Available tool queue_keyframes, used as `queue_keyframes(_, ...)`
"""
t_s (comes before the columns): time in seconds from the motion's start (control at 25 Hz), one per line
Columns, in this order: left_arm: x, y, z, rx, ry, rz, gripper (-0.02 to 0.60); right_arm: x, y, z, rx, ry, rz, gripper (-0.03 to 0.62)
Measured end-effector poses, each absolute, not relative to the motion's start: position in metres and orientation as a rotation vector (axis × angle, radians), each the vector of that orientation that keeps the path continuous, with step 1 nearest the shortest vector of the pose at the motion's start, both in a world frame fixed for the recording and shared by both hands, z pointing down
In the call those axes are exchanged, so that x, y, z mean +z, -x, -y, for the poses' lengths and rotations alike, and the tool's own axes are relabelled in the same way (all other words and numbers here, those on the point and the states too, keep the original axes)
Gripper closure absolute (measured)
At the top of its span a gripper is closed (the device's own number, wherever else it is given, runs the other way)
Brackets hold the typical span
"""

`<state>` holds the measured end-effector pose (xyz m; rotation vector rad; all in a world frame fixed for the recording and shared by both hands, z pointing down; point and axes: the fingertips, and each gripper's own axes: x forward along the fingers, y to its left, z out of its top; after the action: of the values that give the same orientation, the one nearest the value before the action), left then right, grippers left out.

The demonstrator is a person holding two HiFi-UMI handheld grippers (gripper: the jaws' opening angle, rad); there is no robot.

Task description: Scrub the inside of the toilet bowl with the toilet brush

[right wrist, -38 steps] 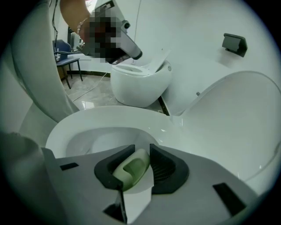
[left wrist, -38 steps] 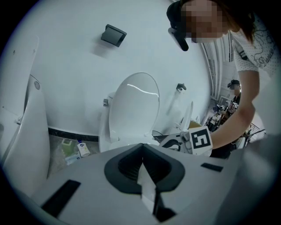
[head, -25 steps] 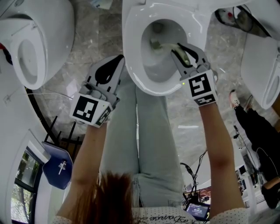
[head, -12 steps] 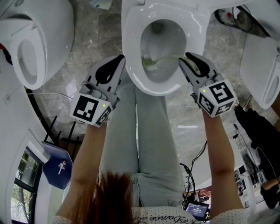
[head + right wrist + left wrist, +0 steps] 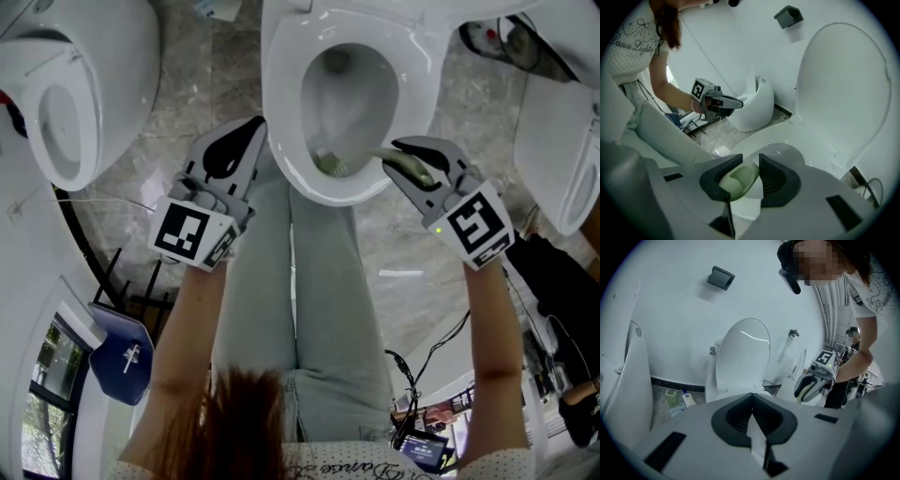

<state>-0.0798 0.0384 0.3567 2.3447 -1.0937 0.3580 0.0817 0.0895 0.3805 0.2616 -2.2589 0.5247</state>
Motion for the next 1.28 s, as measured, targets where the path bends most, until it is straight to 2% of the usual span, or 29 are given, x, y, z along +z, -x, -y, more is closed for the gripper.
queue_keyframes(0.28,0.356,0.081,-0.037,0.359,-2.341,1.096,0.578,0.382,-0.076,-0.097,0.321,-0.097,2.176,0.484)
queue_keyframes(1.28,0.352,0.081,-0.026,0.348,-2.333,1.11,0.578,0.396,-0.11,-0.079,0.1,0.007,1.993,0.496)
